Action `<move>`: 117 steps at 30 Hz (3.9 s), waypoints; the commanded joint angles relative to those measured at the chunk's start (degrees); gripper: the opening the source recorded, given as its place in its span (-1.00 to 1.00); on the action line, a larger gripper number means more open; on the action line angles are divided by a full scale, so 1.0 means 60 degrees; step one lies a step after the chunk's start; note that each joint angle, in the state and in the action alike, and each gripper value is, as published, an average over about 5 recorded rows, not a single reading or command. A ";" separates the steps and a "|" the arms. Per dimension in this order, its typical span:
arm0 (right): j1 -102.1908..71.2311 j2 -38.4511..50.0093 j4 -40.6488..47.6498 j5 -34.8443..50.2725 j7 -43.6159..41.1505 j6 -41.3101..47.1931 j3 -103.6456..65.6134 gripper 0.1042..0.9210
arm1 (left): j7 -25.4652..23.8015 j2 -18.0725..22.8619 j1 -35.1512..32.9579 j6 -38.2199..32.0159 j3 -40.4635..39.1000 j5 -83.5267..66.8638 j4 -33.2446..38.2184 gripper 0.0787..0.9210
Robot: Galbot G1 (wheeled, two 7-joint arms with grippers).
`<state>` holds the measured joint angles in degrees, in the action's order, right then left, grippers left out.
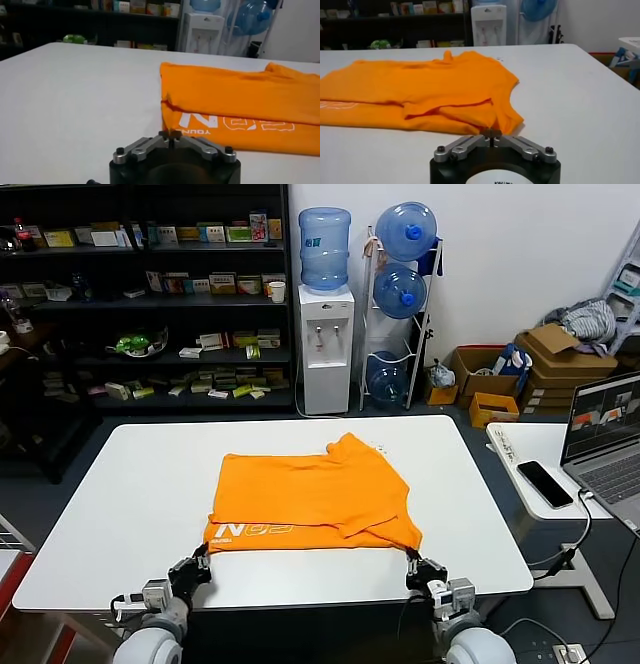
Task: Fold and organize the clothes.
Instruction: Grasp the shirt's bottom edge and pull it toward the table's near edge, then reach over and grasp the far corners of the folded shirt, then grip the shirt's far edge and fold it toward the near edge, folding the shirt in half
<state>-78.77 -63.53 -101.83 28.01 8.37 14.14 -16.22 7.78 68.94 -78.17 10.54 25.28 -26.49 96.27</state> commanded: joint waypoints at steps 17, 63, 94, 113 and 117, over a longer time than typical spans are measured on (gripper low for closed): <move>-0.2154 0.1656 -0.3122 0.0318 0.0919 0.0690 -0.1018 -0.62 | 0.0889 -0.1338 -0.3249 0.0925 0.0538 -0.0763 0.3604 -0.83; 0.8468 -0.3030 0.8984 0.0184 -0.1244 0.1293 0.2342 0.20 | -0.0676 -0.0295 0.6657 0.0823 -0.2735 -0.0706 -0.6328 0.39; 0.4027 0.0340 0.1578 0.1312 -0.0177 -0.0090 0.2191 -0.95 | 0.0482 -0.1562 0.2088 0.0486 -0.1451 -0.1081 0.0697 -0.96; 0.0422 0.2019 -0.1776 0.1533 0.1479 0.1186 0.1343 -0.87 | 0.0104 -0.1814 -0.0978 0.0262 -0.0282 -0.0121 0.1898 -0.96; 0.0128 0.2165 -0.2124 0.1456 0.1663 0.1309 0.1096 -0.62 | 0.0177 -0.1788 -0.1257 0.0305 -0.0154 -0.0002 0.2077 -0.83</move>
<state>-69.14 -54.39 -105.15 36.56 14.32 19.40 -7.58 9.11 58.60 -76.60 12.53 21.33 -28.60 103.73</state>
